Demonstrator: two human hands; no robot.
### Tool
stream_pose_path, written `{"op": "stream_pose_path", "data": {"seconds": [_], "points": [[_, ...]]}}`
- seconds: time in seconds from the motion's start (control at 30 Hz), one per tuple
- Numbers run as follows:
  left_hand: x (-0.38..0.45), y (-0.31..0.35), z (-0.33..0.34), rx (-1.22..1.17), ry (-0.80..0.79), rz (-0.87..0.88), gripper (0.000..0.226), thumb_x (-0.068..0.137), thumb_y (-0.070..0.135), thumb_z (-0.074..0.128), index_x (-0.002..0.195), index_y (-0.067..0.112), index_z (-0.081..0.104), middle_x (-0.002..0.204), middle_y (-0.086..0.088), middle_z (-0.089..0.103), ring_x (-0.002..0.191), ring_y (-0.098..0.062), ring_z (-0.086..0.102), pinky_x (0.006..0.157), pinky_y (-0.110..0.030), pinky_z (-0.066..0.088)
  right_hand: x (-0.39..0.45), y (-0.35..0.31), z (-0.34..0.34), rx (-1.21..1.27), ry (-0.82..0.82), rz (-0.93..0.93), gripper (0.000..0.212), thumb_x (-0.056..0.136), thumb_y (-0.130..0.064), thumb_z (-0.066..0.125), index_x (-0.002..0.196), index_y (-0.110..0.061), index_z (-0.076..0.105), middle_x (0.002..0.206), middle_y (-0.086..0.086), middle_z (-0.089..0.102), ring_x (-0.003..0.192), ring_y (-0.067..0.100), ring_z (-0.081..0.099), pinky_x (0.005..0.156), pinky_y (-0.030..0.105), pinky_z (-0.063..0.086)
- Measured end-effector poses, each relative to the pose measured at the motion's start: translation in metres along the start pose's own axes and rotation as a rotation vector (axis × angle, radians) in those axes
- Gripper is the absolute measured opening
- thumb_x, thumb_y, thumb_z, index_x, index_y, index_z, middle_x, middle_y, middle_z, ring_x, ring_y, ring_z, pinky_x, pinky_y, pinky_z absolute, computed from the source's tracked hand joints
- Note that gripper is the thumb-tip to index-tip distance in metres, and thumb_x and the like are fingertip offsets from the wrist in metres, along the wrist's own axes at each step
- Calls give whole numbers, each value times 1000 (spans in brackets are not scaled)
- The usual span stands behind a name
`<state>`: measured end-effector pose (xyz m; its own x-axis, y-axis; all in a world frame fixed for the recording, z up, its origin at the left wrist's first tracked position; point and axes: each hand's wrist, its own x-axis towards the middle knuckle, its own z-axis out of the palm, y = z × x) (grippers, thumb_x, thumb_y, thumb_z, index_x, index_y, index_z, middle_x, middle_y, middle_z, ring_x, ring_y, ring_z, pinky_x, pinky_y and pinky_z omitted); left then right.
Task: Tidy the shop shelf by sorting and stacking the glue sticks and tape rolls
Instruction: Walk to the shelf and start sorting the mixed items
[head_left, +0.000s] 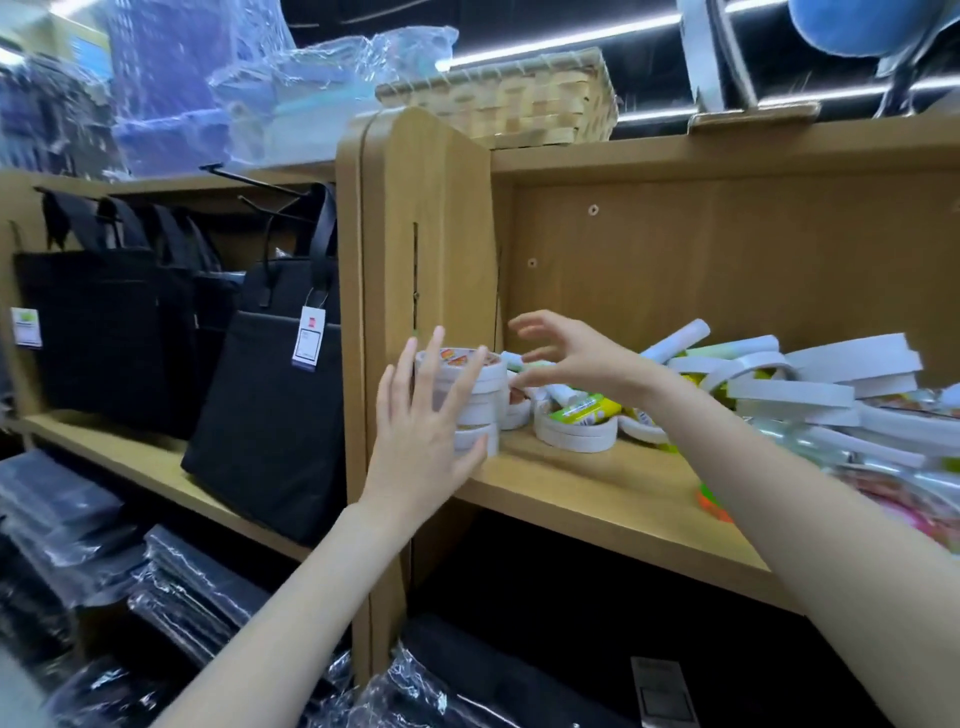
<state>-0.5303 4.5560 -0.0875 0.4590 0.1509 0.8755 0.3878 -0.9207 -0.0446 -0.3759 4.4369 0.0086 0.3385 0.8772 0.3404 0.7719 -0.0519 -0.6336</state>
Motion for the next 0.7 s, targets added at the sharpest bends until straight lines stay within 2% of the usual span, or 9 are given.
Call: {"op": "stream_pose_path", "data": {"seconds": [0.1,0.17,0.23,0.33,0.43,0.5,0.6,0.67,0.7], "points": [[18,2,6,101,-50,32,62,80,55,36,137,32,41,147,-14,31,134,-38,25,105,-57,25,9,17,-23,-288,95,77,42,82,-17,69,122,-16,55,128,6,55,115,18,54,95,27,43],[27,3,11,131,-50,53,55,78,53,44,127,29,53,132,-12,49,122,-36,44,100,-56,34,20,25,-26,-483,61,126,45,84,-26,67,125,-16,53,130,5,54,119,19,50,93,25,38],[33,3,15,149,-21,74,51,74,49,62,119,27,59,111,-9,60,103,-32,56,88,-49,44,31,25,-21,-541,-17,140,53,86,-35,63,132,-15,46,137,4,48,123,20,46,94,26,37],[35,2,17,170,-16,77,56,69,48,70,120,28,60,101,-8,61,93,-29,57,74,-40,48,52,27,-6,-590,-100,189,63,88,-44,58,140,-18,34,140,6,44,124,24,44,95,32,39],[32,2,20,204,3,77,57,70,49,67,123,29,58,101,-8,59,94,-28,56,71,-38,48,68,34,11,-788,-162,297,64,86,-45,58,140,-25,31,133,11,41,111,30,51,88,38,45],[31,1,23,218,34,76,54,73,49,62,123,29,58,101,-8,59,94,-28,56,71,-37,48,74,35,16,-817,-187,295,55,86,-38,59,133,-20,39,128,12,37,104,31,53,85,38,46],[31,-1,27,218,69,82,50,77,48,45,122,30,59,100,-9,58,95,-26,49,71,-37,47,83,35,13,-749,-106,181,35,89,-21,55,121,-11,48,122,13,49,102,29,53,81,36,46],[32,-2,28,218,85,95,51,78,48,40,122,29,58,100,-9,58,96,-25,45,71,-38,47,90,38,5,-723,-38,125,23,90,-19,53,111,-13,49,117,13,51,94,27,52,75,34,43],[32,-2,29,220,88,101,51,78,48,39,122,29,57,100,-9,58,96,-26,45,71,-38,47,93,39,1,-743,-44,130,24,90,-19,53,113,-15,49,116,13,48,92,27,51,77,34,42]]}}
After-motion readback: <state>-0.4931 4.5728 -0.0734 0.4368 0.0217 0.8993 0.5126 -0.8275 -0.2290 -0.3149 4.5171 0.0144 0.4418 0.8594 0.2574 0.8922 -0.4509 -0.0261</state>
